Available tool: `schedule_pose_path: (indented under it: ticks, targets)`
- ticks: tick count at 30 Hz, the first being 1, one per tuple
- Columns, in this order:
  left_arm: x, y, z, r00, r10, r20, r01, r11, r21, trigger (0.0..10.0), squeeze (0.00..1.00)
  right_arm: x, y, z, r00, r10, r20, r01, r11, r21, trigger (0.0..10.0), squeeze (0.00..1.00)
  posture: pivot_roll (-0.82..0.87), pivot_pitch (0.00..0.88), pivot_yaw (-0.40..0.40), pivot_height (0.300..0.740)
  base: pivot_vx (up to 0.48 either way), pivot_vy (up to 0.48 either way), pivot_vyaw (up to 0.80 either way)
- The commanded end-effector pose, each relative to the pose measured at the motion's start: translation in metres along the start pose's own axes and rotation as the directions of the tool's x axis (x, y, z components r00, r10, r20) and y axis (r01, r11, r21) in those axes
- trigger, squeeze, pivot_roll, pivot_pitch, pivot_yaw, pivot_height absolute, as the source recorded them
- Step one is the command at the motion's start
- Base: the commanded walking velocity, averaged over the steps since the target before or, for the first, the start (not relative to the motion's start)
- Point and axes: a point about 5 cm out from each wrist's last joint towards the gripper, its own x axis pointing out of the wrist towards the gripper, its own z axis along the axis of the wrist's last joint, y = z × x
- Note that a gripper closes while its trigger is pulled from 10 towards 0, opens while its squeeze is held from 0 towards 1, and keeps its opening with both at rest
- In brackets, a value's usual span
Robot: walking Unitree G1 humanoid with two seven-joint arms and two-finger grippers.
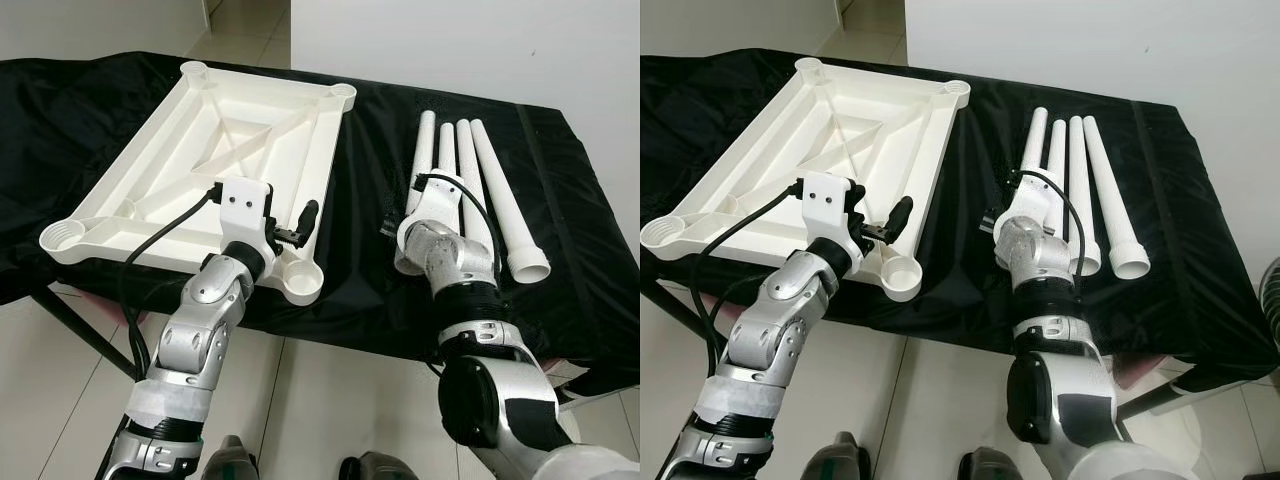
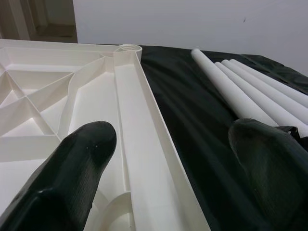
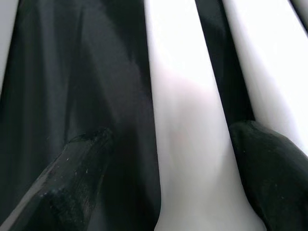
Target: Building children table
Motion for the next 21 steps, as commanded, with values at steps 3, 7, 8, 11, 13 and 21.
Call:
schedule_pose_path:
  ticks: [3,7,8,11,13,21]
  targets:
    - [-0.002,0.0,-0.002,1.0,0.018,-0.014,-0.017,1.0,0.006,10.0,0.0,0.006,-0.004,-0.039,0.984,0.007,-0.178,-0.008,1.0,-0.005,10.0,0.0,0.06,0.011,-0.015,0.74,0.0,0.0,0.0]
    - [-0.004,-0.001,-0.003,1.0,0.021,-0.016,-0.021,1.0,0.003,10.0,0.0,0.005,-0.003,-0.049,0.973,0.029,-0.231,-0.03,1.0,0.001,10.0,0.0,0.06,0.012,-0.016,0.74,0.0,0.0,0.0]
    - [-0.004,-0.001,-0.003,1.0,0.021,-0.016,-0.021,1.0,0.003,10.0,0.0,0.005,-0.003,-0.049,0.973,0.029,-0.231,-0.03,1.0,0.001,10.0,0.0,0.06,0.012,-0.016,0.74,0.0,0.0,0.0]
    - [-0.005,-0.001,-0.003,1.0,0.025,-0.016,-0.025,1.0,-0.002,10.0,0.0,0.004,-0.004,-0.059,0.957,0.042,-0.287,-0.045,0.999,-0.002,3.9,0.0,0.06,0.014,-0.019,0.74,0.0,0.0,0.0]
    - [-0.005,-0.002,-0.003,1.0,0.026,-0.016,-0.026,1.0,-0.002,10.0,0.0,0.004,-0.004,-0.061,0.951,0.046,-0.307,-0.049,0.999,-0.001,3.9,0.0,0.06,0.014,-0.019,0.74,0.0,0.0,0.0]
    - [-0.005,0.0,-0.001,0.999,0.042,-0.006,-0.042,0.999,-0.005,10.0,0.0,0.005,-0.014,-0.076,0.911,0.021,-0.411,-0.05,0.997,-0.06,10.0,0.0,0.06,0.017,-0.033,0.74,0.0,0.0,0.0]
